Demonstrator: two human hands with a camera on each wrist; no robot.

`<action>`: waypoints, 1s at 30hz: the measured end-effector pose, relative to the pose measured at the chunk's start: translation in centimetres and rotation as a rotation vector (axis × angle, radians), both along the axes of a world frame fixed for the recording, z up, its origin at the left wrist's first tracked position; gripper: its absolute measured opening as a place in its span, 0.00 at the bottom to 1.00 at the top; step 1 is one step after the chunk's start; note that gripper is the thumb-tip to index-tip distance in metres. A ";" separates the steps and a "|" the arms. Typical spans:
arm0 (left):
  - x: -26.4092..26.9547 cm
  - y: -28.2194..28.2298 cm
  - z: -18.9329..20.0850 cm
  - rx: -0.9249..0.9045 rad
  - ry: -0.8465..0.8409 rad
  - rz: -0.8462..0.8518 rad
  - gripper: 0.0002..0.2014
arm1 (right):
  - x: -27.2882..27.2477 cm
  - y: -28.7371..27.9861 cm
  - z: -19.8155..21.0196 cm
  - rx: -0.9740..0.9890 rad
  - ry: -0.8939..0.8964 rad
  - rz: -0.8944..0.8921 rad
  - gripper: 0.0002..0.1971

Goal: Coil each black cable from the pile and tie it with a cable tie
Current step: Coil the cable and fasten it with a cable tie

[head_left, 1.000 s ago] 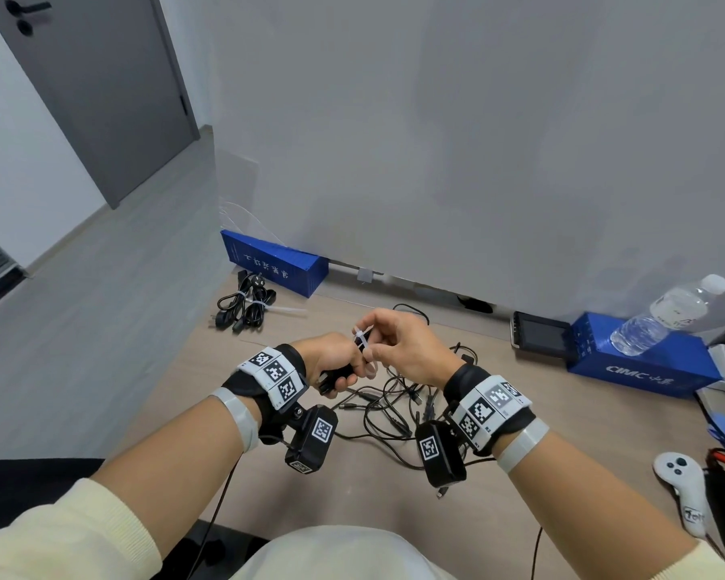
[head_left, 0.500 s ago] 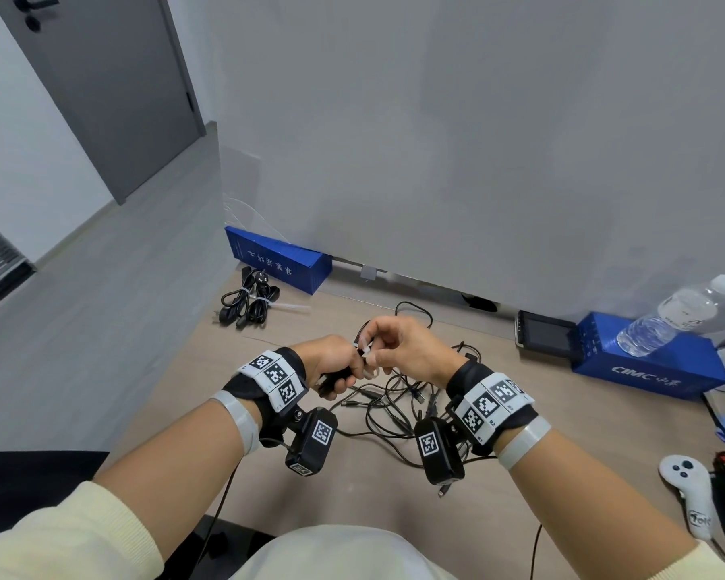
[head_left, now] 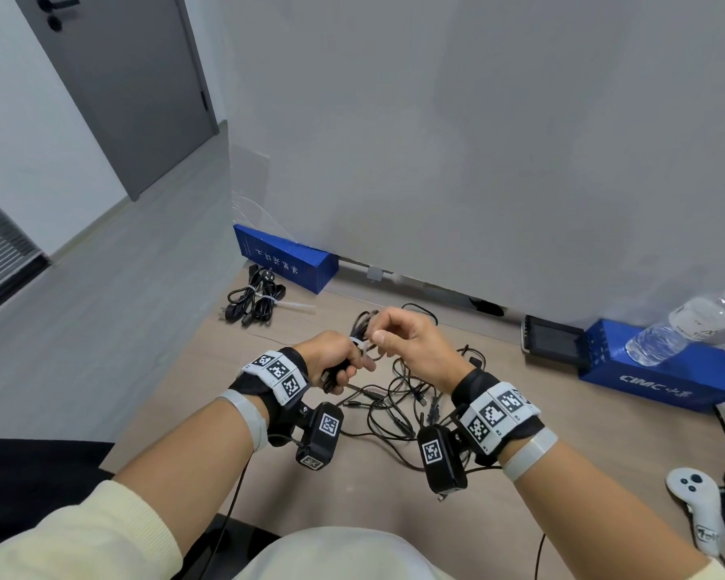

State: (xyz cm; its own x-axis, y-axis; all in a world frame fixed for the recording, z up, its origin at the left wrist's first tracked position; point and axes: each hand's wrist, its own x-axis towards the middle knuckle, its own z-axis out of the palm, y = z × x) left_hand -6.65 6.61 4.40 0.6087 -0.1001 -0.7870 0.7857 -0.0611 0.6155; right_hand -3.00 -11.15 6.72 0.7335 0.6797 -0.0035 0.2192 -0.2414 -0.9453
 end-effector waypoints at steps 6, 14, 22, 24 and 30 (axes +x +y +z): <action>-0.5 0.8 0.0 -0.130 0.043 0.065 0.14 | -0.2 -1.0 0.3 0.121 0.261 0.106 0.06; 0.4 1.1 1.4 -0.360 -0.011 0.087 0.17 | 0.8 -2.6 -2.2 -0.099 0.306 -0.017 0.10; -0.2 -2.9 0.9 -0.193 -0.198 0.096 0.07 | 1.2 -3.3 -3.7 -0.225 0.158 -0.111 0.06; -0.1 -3.2 1.0 -0.165 -0.227 0.094 0.09 | 1.0 -3.9 -3.8 -0.251 0.121 -0.057 0.07; -0.1 -4.6 0.2 -0.024 -0.313 0.076 0.12 | 1.0 -5.6 -3.1 -0.283 0.051 -0.104 0.15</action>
State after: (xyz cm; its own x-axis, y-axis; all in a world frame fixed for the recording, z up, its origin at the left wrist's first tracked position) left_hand -6.76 1.98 4.61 0.8276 -0.0608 -0.5580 0.5594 0.0080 0.8288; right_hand -1.99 -16.71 3.58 0.7929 0.5681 -0.2205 0.1337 -0.5152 -0.8466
